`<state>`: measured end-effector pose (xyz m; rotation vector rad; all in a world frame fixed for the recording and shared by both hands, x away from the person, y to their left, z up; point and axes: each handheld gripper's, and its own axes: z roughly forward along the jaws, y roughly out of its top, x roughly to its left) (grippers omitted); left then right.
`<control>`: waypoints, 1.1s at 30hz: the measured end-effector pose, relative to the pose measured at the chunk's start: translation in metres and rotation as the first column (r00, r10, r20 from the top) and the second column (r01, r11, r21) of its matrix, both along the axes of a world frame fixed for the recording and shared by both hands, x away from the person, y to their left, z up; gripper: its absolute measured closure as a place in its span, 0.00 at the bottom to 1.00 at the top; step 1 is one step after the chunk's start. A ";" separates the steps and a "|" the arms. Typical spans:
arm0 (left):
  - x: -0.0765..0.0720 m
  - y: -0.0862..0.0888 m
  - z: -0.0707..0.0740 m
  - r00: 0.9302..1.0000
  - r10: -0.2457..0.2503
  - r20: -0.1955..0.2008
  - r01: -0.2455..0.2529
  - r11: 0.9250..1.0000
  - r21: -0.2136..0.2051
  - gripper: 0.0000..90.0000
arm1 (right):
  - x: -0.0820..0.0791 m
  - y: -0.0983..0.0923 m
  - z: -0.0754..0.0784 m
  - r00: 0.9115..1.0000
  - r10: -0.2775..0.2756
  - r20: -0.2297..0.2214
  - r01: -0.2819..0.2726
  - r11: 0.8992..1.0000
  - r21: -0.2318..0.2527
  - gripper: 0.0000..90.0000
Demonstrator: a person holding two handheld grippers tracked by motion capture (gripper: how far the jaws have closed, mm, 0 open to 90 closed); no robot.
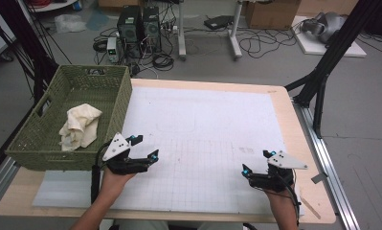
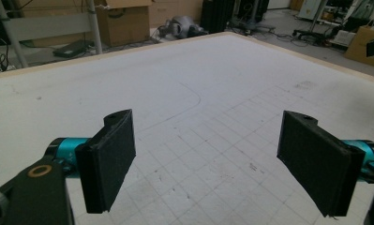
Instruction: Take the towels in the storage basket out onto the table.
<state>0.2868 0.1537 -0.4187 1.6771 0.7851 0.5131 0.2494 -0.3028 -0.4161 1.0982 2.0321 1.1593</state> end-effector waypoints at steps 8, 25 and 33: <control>-0.001 -0.001 0.000 1.000 -0.002 -0.001 0.002 1.000 -0.003 0.22 | -0.001 -0.001 0.000 1.000 -0.003 0.000 0.003 1.000 0.004 0.11; 0.000 -0.001 0.002 1.000 -0.010 -0.022 0.010 1.000 0.004 0.21 | 0.004 -0.003 -0.004 1.000 0.010 -0.012 -0.010 1.000 0.025 0.11; -0.004 0.001 0.012 1.000 -0.019 -0.003 0.019 1.000 0.008 0.21 | 0.002 0.001 0.000 1.000 0.021 -0.007 -0.020 1.000 0.024 0.11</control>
